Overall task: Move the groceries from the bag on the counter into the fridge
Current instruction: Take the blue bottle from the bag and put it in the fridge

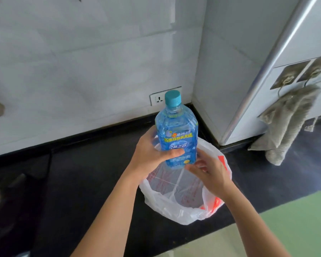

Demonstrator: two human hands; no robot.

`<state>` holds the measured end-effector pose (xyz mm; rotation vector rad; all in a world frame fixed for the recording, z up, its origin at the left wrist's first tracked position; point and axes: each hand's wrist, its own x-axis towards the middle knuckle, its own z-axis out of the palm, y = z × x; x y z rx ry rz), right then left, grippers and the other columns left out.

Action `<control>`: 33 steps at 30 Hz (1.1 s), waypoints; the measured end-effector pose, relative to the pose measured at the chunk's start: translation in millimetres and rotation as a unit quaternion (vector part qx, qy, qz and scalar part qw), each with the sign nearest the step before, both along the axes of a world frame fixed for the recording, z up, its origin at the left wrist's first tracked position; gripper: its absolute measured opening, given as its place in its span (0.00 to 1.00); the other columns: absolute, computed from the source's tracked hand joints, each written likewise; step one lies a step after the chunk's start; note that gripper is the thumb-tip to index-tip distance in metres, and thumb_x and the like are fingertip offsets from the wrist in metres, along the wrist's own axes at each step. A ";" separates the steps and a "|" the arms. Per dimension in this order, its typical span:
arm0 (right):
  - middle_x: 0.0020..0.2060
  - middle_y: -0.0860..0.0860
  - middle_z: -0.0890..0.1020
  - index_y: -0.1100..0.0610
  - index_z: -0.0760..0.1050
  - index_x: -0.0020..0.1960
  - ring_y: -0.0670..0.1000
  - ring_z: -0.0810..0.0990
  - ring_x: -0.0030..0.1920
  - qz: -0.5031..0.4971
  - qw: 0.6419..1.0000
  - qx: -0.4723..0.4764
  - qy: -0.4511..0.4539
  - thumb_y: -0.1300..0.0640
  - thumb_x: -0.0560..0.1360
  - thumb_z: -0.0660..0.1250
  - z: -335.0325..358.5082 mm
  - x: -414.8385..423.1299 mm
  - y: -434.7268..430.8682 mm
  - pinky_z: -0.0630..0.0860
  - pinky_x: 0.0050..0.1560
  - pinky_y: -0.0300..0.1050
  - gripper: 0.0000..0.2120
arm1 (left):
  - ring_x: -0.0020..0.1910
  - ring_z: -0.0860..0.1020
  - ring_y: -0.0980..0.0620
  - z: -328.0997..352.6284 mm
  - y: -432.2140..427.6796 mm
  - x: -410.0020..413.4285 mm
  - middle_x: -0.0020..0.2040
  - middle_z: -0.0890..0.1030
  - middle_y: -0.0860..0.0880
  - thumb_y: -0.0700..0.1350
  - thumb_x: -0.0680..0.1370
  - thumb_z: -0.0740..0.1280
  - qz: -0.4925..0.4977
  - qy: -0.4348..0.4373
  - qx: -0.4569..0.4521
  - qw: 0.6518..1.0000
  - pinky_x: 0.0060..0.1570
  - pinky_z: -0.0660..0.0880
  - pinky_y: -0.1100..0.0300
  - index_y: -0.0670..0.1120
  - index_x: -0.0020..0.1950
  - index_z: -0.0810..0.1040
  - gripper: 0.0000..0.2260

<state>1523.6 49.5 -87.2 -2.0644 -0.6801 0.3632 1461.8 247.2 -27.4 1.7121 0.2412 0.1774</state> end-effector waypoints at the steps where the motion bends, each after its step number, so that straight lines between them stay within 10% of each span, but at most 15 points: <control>1: 0.54 0.43 0.84 0.51 0.72 0.72 0.38 0.82 0.51 -0.002 1.000 0.005 -0.005 0.46 0.75 0.68 7.1 -4.7 -2.5 0.81 0.54 0.38 0.26 | 0.62 0.78 0.53 6.5 -3.0 -4.6 0.60 0.82 0.54 0.52 0.63 0.80 0.005 -0.006 -0.003 1.000 0.62 0.76 0.42 0.57 0.62 0.76 0.29; 16: 0.53 0.43 0.83 0.53 0.74 0.69 0.39 0.82 0.50 -0.001 0.998 0.060 0.001 0.44 0.72 0.66 24.8 -54.6 23.2 0.78 0.48 0.29 0.27 | 0.62 0.78 0.56 33.6 6.9 -59.3 0.59 0.82 0.57 0.52 0.66 0.79 0.054 -0.051 -0.034 0.997 0.57 0.78 0.54 0.64 0.57 0.78 0.22; 28: 0.52 0.34 0.80 0.47 0.73 0.64 0.38 0.81 0.52 0.180 0.980 0.084 0.014 0.43 0.75 0.65 28.3 -64.5 53.6 0.78 0.51 0.31 0.19 | 0.61 0.79 0.52 38.5 1.9 -120.0 0.58 0.83 0.52 0.43 0.69 0.78 0.226 -0.052 -0.035 0.972 0.59 0.78 0.48 0.53 0.62 0.77 0.23; 33: 0.47 0.29 0.81 0.43 0.73 0.63 0.38 0.81 0.50 0.272 0.957 0.097 0.025 0.46 0.76 0.66 33.4 -73.7 54.6 0.76 0.49 0.28 0.16 | 0.58 0.81 0.53 42.7 -23.2 -152.0 0.55 0.84 0.52 0.42 0.69 0.78 0.319 -0.063 -0.034 0.945 0.50 0.79 0.61 0.49 0.61 0.78 0.22</control>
